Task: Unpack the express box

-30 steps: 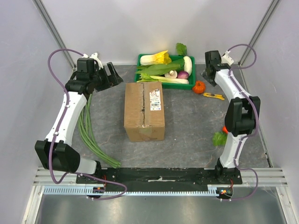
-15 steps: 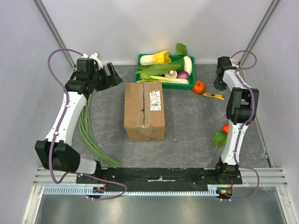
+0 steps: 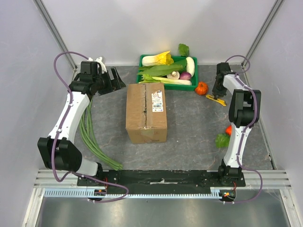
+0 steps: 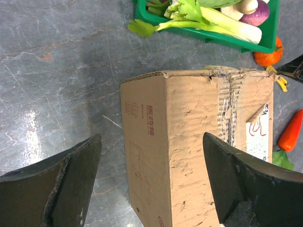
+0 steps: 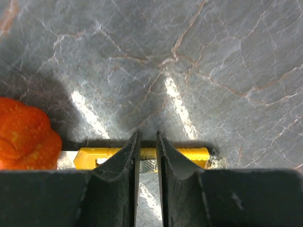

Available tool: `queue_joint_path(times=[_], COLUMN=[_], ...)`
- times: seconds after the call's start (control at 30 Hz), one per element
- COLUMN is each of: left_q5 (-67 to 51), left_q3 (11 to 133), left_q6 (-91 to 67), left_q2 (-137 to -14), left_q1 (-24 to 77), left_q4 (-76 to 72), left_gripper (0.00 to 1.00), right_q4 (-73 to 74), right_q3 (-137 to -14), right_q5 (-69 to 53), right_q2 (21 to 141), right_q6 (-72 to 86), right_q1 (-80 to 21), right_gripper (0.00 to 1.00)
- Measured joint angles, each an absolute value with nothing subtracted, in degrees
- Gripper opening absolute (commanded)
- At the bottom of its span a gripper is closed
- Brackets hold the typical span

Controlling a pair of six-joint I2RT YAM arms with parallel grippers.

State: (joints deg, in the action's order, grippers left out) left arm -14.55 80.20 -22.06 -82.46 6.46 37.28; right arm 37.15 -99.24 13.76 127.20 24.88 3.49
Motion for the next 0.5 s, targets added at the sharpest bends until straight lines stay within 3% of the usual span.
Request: queue_joint_path(times=[0.3, 0.5], left_q5=[-16.23, -16.93], left_q3=[80.03, 79.61], left_q6=[-21.52, -21.52], left_q2=[-83.57, -83.74], left_q1=[6.44, 6.44], left_q4=[37.63, 37.65], left_gripper=[0.91, 0.91], right_q4=[36.93, 38.0], right_q3=[-85.23, -77.34], right_q5=[11.77, 11.14], right_q2=[117.89, 112.18], right_q6=[29.52, 35.51], right_q1=[2.59, -1.56], right_gripper=[0.28, 0.37])
